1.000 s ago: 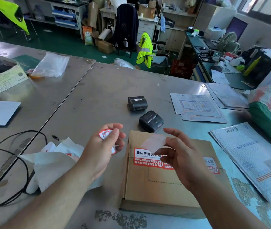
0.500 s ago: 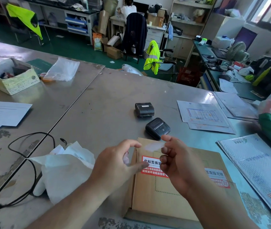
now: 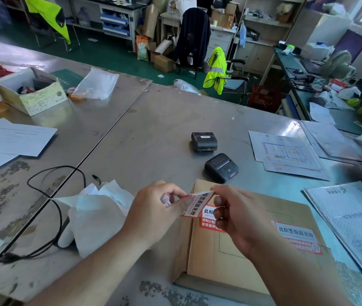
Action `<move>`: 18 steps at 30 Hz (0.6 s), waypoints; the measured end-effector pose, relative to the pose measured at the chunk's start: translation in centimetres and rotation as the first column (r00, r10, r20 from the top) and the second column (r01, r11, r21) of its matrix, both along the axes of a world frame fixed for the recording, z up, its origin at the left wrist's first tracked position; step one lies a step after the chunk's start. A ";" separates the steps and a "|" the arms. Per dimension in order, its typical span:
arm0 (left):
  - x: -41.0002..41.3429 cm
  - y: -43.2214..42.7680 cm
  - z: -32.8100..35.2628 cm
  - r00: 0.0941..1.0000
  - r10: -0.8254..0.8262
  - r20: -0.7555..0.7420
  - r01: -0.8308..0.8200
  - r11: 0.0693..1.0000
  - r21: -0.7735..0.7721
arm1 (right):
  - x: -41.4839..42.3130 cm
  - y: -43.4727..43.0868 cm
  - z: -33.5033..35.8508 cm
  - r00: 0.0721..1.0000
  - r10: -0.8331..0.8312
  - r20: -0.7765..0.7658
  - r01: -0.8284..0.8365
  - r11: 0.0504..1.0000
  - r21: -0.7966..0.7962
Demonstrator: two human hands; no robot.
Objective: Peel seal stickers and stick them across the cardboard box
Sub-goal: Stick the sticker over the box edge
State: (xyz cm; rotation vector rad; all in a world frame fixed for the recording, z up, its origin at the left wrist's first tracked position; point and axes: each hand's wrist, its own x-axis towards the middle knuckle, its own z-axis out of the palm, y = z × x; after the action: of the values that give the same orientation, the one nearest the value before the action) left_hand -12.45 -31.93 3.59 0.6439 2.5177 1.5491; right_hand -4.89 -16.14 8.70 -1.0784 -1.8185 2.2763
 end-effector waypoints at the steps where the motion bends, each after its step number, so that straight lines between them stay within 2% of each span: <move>1: -0.1 0.0 0.0 0.997 -0.001 0.077 0.000 1.000 0.022 | 0.0 0.0 0.1 1.000 0.019 0.005 -0.019 1.000 0.010; 5: -0.1 0.1 0.7 0.938 0.007 0.346 -0.028 0.998 0.056 | -0.1 0.3 0.1 0.996 0.080 0.038 -0.083 0.995 0.062; 9: 0.0 0.5 1.2 0.828 0.053 0.559 -0.106 0.992 0.064 | -0.2 1.5 -0.8 0.996 0.081 0.047 -0.090 0.968 0.235; 16: 0.2 0.9 -0.1 0.755 0.168 0.634 -0.209 0.978 -0.011 | 0.4 3.0 -2.1 0.987 0.141 0.072 -0.158 0.881 0.445; 18: 0.4 1.2 -0.4 0.738 0.166 0.654 -0.204 0.979 -0.017 | 0.4 3.2 -2.7 0.981 0.179 0.081 -0.194 0.815 0.546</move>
State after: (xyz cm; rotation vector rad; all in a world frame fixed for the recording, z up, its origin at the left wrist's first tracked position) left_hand -12.05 -30.74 3.24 -0.1626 2.0329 1.5472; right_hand -4.45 -12.98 5.98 -0.8524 -2.4634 1.6153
